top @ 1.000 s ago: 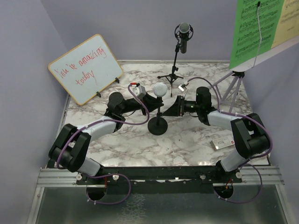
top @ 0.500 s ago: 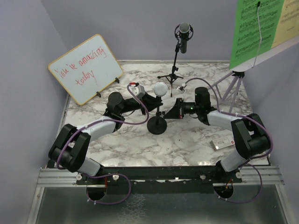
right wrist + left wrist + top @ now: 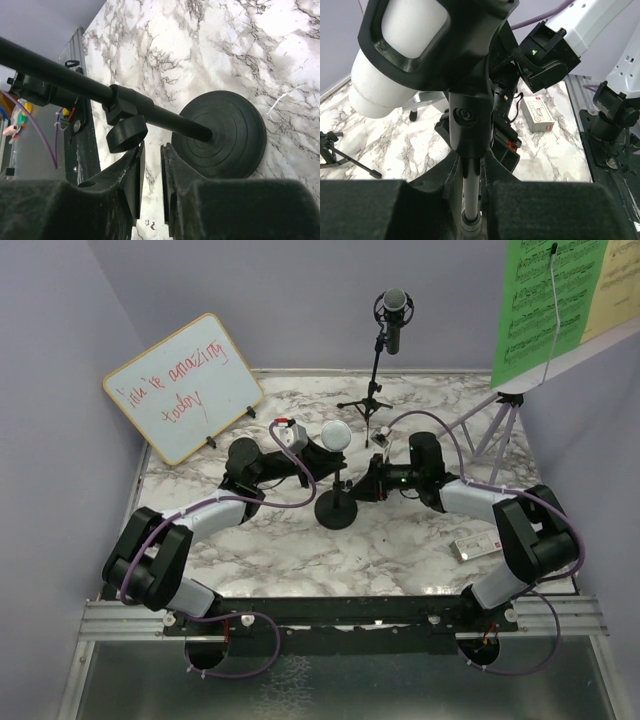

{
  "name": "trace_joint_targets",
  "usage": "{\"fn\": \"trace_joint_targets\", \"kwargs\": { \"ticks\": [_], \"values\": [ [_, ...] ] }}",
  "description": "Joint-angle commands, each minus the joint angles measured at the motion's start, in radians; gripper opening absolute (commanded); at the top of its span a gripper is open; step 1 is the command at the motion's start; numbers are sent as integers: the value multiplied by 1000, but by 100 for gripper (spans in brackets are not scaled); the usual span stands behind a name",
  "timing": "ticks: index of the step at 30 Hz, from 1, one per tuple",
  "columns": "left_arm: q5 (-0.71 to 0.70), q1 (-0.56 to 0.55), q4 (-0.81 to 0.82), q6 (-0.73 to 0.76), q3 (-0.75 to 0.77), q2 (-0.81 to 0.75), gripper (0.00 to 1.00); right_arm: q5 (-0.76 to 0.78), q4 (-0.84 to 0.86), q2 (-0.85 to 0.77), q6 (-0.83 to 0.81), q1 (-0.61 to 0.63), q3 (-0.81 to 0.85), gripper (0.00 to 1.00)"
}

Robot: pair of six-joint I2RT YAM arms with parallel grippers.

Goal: Pack up the instrument practice props
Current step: Unscrew the knob on the microphone stand.

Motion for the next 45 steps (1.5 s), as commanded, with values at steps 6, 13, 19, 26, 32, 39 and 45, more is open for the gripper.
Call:
{"fn": "trace_joint_targets", "kwargs": {
  "ticks": [6,13,19,26,32,39,45],
  "values": [
    [114,14,5,-4,-25,-32,0,88,86,-148,286,4,-89,47],
    [109,14,5,-5,-23,-29,0,255,218,-182,586,4,-168,51],
    [101,14,5,-8,-26,-34,0,227,342,-98,734,5,-180,50],
    [97,14,5,-10,-25,-42,0,219,381,-63,790,8,-163,49],
    [94,14,5,-8,-27,-42,0,155,434,-26,807,11,-170,40],
    [96,14,5,-10,-25,-40,0,116,476,17,824,23,-151,36],
    [95,15,5,-6,-28,-44,0,106,495,27,823,24,-147,23]
  ]
}}
